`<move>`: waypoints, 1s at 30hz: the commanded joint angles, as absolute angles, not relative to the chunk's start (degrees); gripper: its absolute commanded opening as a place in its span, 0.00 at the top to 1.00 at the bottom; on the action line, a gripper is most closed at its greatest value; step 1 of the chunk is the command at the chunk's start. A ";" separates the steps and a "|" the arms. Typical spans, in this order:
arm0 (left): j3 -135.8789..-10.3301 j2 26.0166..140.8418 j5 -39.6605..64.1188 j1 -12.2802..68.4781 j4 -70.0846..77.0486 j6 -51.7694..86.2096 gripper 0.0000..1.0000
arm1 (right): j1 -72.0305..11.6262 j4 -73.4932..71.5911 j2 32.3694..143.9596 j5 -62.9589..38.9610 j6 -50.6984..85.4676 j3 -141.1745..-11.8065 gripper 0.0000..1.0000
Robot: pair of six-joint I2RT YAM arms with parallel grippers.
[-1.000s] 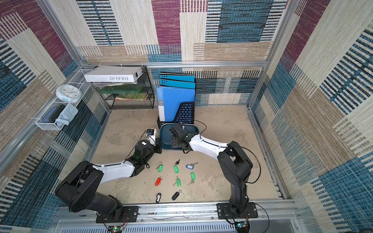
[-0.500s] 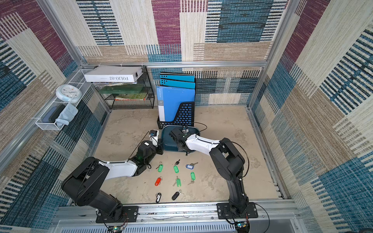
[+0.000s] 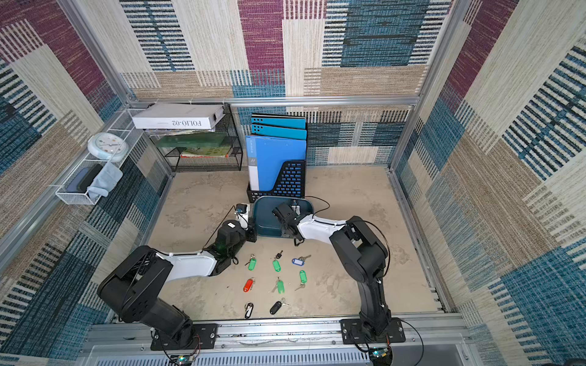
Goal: Take the keys out of the storage box
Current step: Pick up the key from the storage box.
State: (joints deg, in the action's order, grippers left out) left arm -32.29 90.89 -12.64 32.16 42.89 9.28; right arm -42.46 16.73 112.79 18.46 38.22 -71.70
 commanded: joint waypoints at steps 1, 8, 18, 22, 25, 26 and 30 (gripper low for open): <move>-32.50 90.55 -11.73 32.21 43.43 8.43 0.98 | -42.45 11.61 112.95 6.87 37.91 -70.40 0.39; -32.67 90.65 -11.78 32.34 43.15 8.56 0.98 | -42.46 6.67 112.97 1.67 34.35 -73.54 0.48; -33.05 90.94 -12.40 32.34 42.47 8.42 0.98 | -42.54 13.49 113.47 10.88 32.54 -74.97 0.59; -33.05 90.89 -12.44 32.37 42.37 8.40 0.98 | -42.60 13.02 114.79 11.31 32.66 -75.39 0.71; -33.18 90.77 -12.65 32.43 41.97 8.34 0.98 | -42.67 12.87 115.34 11.77 32.33 -75.86 0.83; -33.20 90.74 -12.57 32.42 41.92 8.41 0.98 | -42.71 12.80 115.37 11.86 32.21 -75.93 0.87; -33.58 90.96 -12.84 32.43 41.27 8.57 0.98 | -43.17 12.40 114.43 12.30 30.92 -76.27 1.00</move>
